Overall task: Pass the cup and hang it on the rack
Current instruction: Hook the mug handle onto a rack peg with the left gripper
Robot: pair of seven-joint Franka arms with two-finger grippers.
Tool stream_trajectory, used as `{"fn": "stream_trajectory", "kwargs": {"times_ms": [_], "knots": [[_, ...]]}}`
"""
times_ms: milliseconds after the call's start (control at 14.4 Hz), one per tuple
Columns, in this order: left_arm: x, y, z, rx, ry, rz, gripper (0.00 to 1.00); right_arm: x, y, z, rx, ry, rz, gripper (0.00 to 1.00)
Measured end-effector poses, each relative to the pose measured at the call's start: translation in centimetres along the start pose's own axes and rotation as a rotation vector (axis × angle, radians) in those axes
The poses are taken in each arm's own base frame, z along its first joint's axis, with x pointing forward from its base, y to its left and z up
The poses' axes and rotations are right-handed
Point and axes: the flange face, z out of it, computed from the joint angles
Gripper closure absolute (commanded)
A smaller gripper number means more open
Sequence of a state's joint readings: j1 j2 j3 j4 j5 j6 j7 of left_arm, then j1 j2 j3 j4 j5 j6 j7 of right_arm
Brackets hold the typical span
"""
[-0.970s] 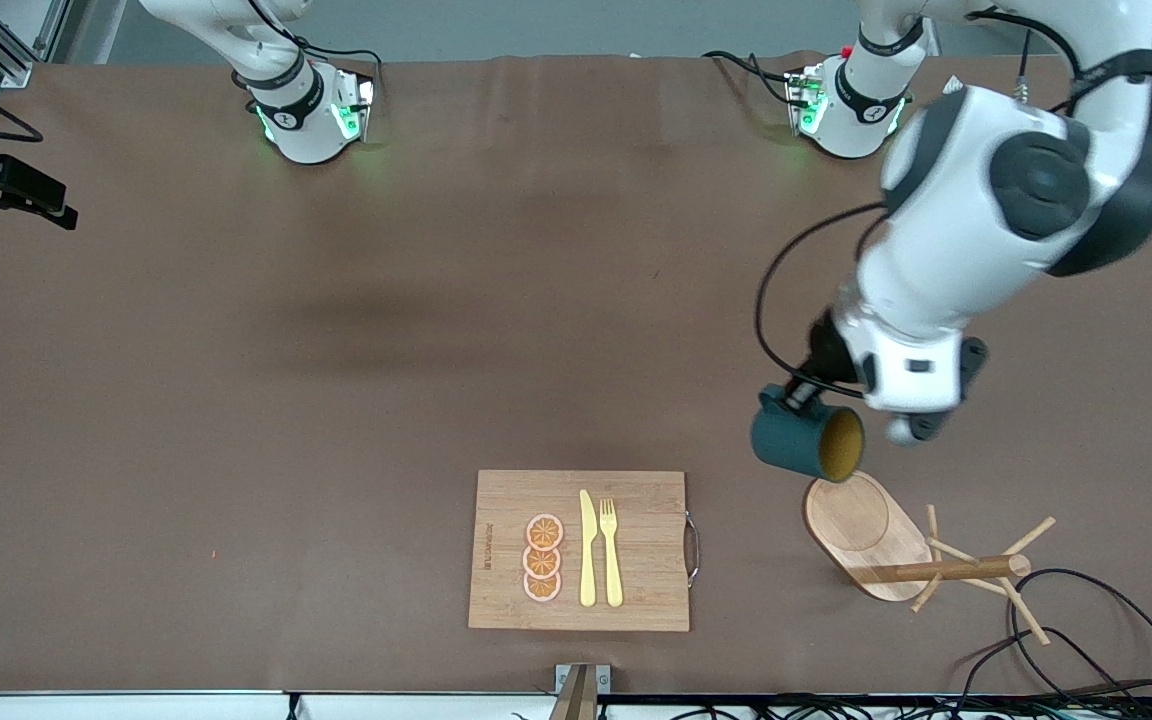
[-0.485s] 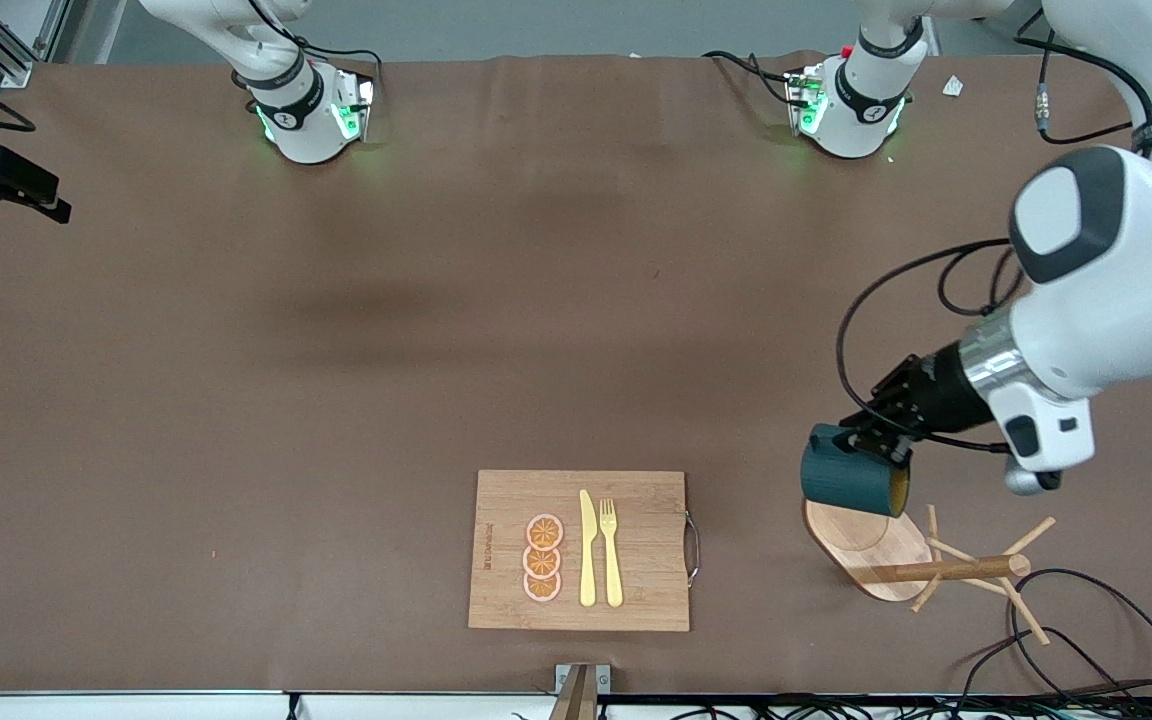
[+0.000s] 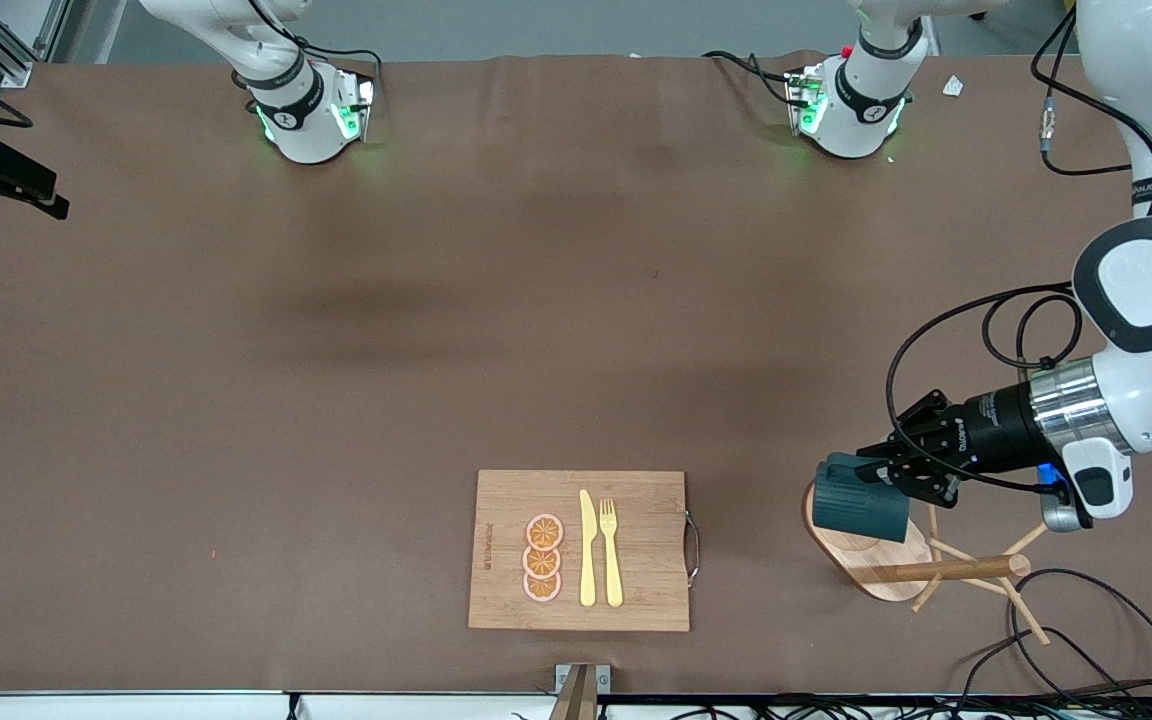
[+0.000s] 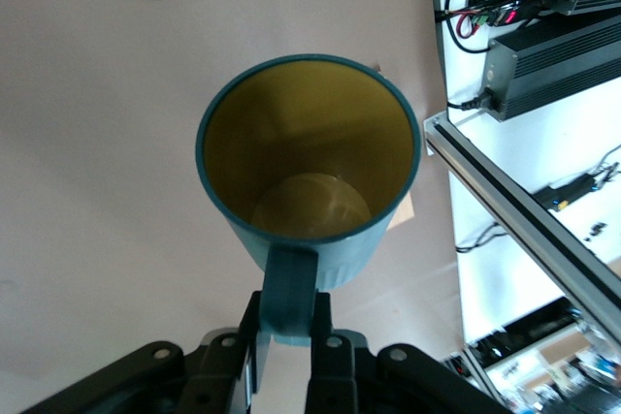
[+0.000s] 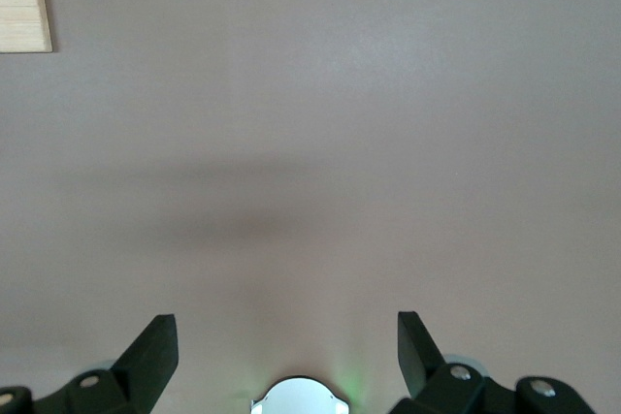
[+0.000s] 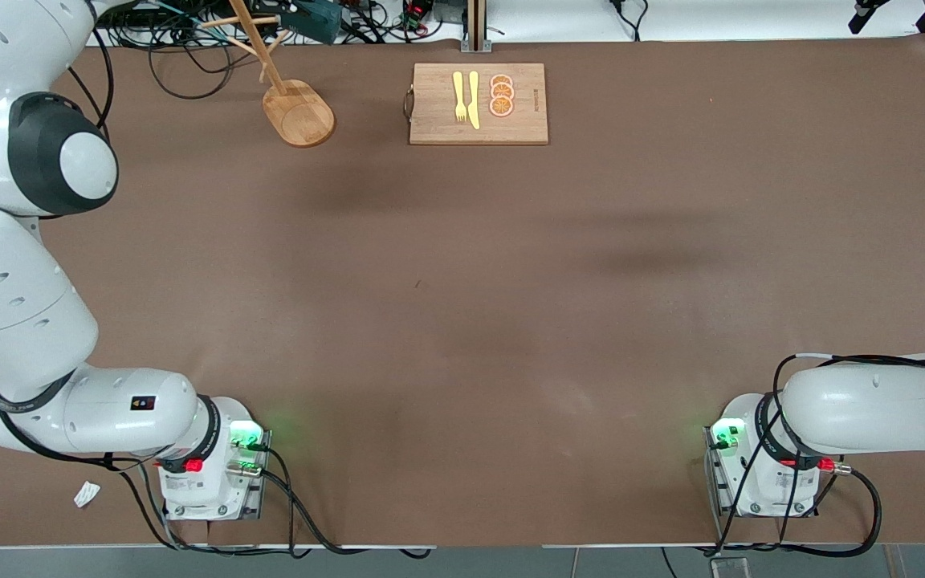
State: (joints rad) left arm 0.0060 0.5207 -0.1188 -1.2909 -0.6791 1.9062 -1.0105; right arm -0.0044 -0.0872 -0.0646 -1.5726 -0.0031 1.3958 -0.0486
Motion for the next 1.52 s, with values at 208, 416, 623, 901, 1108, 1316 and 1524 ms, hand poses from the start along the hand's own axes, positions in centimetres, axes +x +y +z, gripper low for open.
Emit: {"fn": "stream_trajectory", "kwargs": {"times_ms": [208,416,623,901,1108,1316,1524], "knots": [[2.6,-0.5,-0.3,-0.054,-0.065,0.002,1.00,0.0,0.0,0.0,0.000,-0.001,-0.001,0.00],[5.7,-1.2,-0.6,-0.119,-0.129,0.002,1.00,-0.1,0.0,0.1,0.000,-0.007,-0.001,0.00],[6.8,-1.5,0.2,-0.128,-0.154,-0.015,1.00,-0.1,0.0,0.0,0.000,-0.006,-0.001,0.00],[7.7,-1.8,0.5,-0.135,-0.166,-0.034,0.99,-0.1,-0.1,-0.2,0.000,-0.002,-0.001,0.00],[9.6,-2.4,-0.3,-0.173,-0.187,-0.044,0.99,-0.2,-0.1,-0.1,0.000,-0.012,-0.001,0.00],[10.9,-2.9,-0.2,-0.191,-0.205,-0.055,0.99,-0.2,-0.1,-0.1,0.000,-0.013,-0.001,0.00],[11.6,-3.1,-0.3,-0.215,-0.227,-0.079,0.99,-0.2,-0.1,-0.2,0.000,-0.012,-0.001,0.00]]}}
